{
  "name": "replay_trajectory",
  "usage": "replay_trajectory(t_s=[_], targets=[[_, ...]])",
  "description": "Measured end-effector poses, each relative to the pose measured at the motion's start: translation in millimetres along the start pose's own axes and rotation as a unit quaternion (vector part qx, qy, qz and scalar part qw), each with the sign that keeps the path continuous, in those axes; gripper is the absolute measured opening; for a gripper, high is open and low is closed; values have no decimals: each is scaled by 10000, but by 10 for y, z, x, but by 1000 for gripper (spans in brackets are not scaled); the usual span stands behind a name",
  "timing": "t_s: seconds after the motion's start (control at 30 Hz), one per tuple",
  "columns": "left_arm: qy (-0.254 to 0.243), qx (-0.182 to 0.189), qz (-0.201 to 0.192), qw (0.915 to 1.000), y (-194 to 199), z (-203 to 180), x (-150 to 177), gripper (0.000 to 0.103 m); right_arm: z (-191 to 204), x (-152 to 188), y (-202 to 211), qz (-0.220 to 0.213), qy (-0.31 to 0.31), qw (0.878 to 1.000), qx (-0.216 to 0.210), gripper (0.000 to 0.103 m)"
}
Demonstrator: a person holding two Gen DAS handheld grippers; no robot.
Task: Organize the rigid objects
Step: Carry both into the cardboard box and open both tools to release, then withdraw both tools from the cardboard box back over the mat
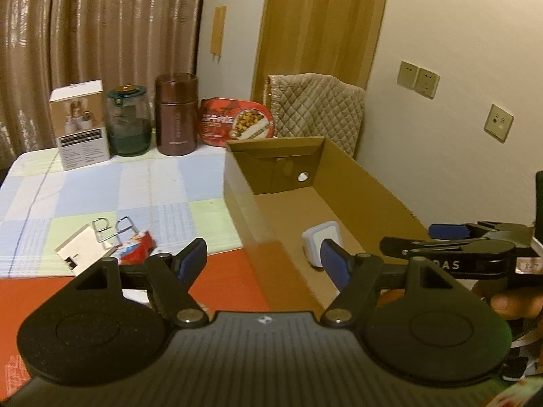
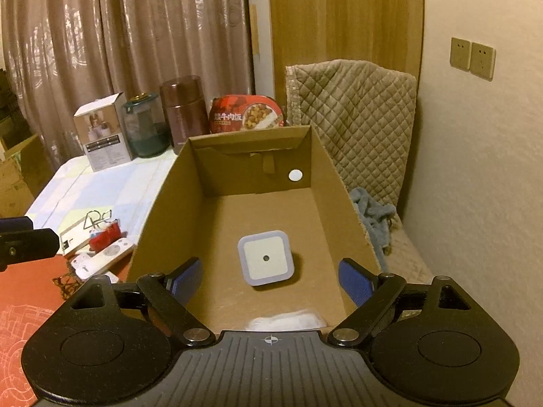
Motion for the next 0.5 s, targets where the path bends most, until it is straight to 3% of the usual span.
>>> replay_trajectory(t_s=[0.5], targets=[[411,-817,-251,9955,619,834,114,70,628,-36,564,-651,104,9969,-426,84]])
Point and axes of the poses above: each gripper's, at about its wrist camera, not at the fingertips, and y roughly against the way its jaws point, z to its left, x to its underside, the point moved 2 cm from there along -y, roughly the way its jaws point, and after that the axes turned 9 degrees about y, right-handed, at the moved point
